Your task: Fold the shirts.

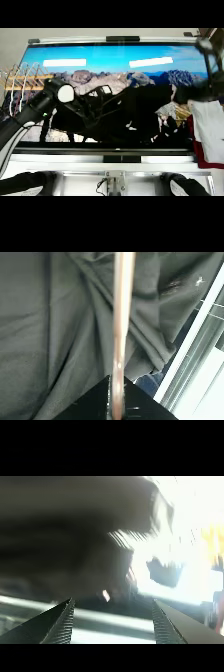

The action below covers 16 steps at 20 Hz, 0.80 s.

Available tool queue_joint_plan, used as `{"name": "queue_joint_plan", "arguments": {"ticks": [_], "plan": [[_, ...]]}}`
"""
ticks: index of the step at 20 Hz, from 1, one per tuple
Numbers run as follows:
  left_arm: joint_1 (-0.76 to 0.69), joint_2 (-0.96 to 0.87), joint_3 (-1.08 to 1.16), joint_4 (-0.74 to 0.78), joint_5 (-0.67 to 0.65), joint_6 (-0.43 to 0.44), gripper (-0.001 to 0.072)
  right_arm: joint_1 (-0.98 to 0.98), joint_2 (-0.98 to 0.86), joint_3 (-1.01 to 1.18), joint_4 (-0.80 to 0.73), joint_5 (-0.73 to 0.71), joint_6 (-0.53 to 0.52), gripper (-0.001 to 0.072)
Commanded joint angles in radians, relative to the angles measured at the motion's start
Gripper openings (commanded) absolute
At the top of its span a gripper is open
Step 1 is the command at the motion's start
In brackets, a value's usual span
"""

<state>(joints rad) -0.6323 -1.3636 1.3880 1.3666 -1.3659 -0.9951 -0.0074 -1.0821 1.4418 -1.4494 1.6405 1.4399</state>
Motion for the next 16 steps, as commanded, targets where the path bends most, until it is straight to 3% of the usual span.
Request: {"name": "queue_joint_plan", "arguments": {"ticks": [1,4,8,11,12,13,14,16], "plan": [[0.019,0.0,0.001,-0.065,0.005,0.001,0.0042,-0.148,0.035,-0.285,0.064,-0.117,-0.073,0.0586],[0.001,-0.001,0.001,-0.066,0.004,0.0,0.0041,-0.092,0.031,-0.443,0.08,-0.365,-0.103,0.0586],[0.002,-0.003,0.001,-0.066,0.003,-0.004,0.0041,-0.044,-0.038,-0.46,0.079,-0.638,-0.058,0.0586],[0.002,-0.003,0.001,-0.066,0.003,-0.005,0.0041,-0.044,-0.093,-0.46,0.083,-0.715,-0.037,0.0586],[0.002,-0.003,0.001,-0.066,0.003,-0.005,0.0041,-0.045,-0.105,-0.46,0.089,-0.725,-0.038,0.0501],[0.002,-0.004,0.001,-0.066,0.003,-0.005,0.0041,-0.045,-0.108,-0.46,0.09,-0.731,-0.039,0.0203],[0.002,-0.006,0.001,-0.066,0.003,-0.005,0.0041,-0.045,-0.104,-0.455,0.089,-0.734,-0.043,0.0065],[0.002,-0.013,0.001,-0.065,0.0,-0.003,0.0041,-0.045,-0.073,-0.414,0.077,-0.718,-0.086,0.0063]]}}
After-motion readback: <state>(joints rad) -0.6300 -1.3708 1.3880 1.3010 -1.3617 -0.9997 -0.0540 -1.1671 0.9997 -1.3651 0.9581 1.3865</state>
